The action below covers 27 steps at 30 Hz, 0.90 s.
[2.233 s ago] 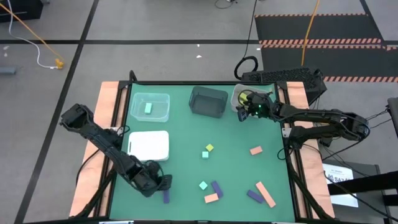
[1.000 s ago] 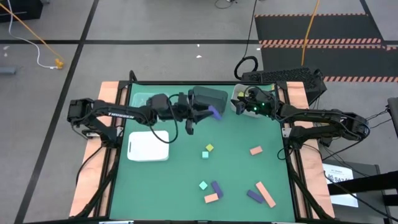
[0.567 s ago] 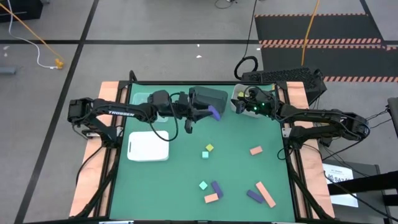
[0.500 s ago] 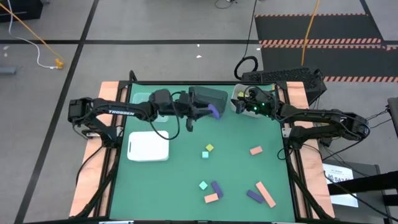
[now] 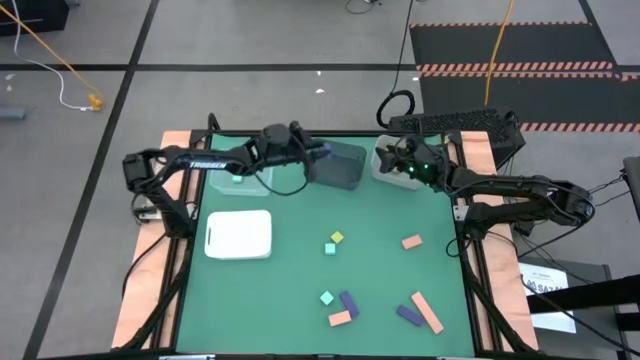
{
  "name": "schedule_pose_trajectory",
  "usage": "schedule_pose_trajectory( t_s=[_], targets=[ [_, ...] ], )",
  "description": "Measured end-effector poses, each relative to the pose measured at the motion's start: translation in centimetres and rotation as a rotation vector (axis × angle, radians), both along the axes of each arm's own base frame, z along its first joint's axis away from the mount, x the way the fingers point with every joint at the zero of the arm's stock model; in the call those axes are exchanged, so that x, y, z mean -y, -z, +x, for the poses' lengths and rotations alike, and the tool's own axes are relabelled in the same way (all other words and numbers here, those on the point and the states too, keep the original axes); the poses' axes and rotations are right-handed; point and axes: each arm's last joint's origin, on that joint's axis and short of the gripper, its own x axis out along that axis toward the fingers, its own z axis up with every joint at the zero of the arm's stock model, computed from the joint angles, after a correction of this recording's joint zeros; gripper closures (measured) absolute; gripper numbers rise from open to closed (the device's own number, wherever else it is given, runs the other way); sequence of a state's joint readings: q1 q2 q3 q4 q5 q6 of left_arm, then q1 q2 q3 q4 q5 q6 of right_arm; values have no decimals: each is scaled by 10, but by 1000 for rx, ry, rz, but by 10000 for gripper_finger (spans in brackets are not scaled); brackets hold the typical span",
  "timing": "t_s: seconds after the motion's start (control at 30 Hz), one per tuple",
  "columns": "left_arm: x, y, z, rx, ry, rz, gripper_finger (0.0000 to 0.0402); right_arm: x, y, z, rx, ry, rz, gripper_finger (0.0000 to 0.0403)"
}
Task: Sort & place blocks by color
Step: Put the left violet block into the black bin, then put the top left brown block into the white bin
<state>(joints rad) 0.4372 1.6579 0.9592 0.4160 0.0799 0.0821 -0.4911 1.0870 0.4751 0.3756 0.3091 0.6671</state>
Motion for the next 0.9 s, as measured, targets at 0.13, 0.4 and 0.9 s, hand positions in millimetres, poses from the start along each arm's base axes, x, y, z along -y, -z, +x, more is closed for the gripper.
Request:
schedule_pose_trajectory(
  t_s=[0.13,0.4,0.9],
  targets=[
    [-11,21,3,-33,-37,-70,298,2,-3,-1,-7,51,-52,149],
    [-23,39,4,-40,-89,-118,266,6,-8,-2,-41,62,-147,149],
    [-22,24,2,99,-88,-317,224,-1,-7,3,-74,-156,-179,149]
  ],
)
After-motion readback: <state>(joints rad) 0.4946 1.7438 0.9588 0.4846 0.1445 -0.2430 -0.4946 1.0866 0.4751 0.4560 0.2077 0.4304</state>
